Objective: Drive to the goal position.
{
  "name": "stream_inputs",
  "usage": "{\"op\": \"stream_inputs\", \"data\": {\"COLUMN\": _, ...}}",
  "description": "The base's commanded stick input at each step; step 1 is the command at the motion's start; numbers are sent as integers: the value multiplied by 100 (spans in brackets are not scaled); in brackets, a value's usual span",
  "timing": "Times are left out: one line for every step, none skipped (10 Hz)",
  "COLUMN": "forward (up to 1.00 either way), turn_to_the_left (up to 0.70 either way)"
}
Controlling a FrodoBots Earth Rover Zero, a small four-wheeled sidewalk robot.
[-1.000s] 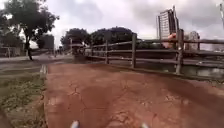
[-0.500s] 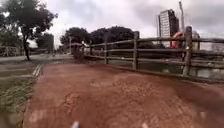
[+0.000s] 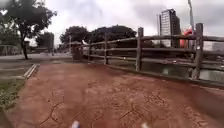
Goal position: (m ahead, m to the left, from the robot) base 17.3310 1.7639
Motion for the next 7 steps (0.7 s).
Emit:
{"op": "stream_inputs", "data": {"forward": 70, "turn_to_the_left": 35}}
{"op": "stream_inputs", "data": {"forward": 70, "turn_to_the_left": 35}}
{"op": "stream_inputs", "data": {"forward": 70, "turn_to_the_left": 35}}
{"op": "stream_inputs", "data": {"forward": 70, "turn_to_the_left": 35}}
{"op": "stream_inputs", "data": {"forward": 70, "turn_to_the_left": 35}}
{"op": "stream_inputs", "data": {"forward": 70, "turn_to_the_left": 35}}
{"op": "stream_inputs", "data": {"forward": 70, "turn_to_the_left": 35}}
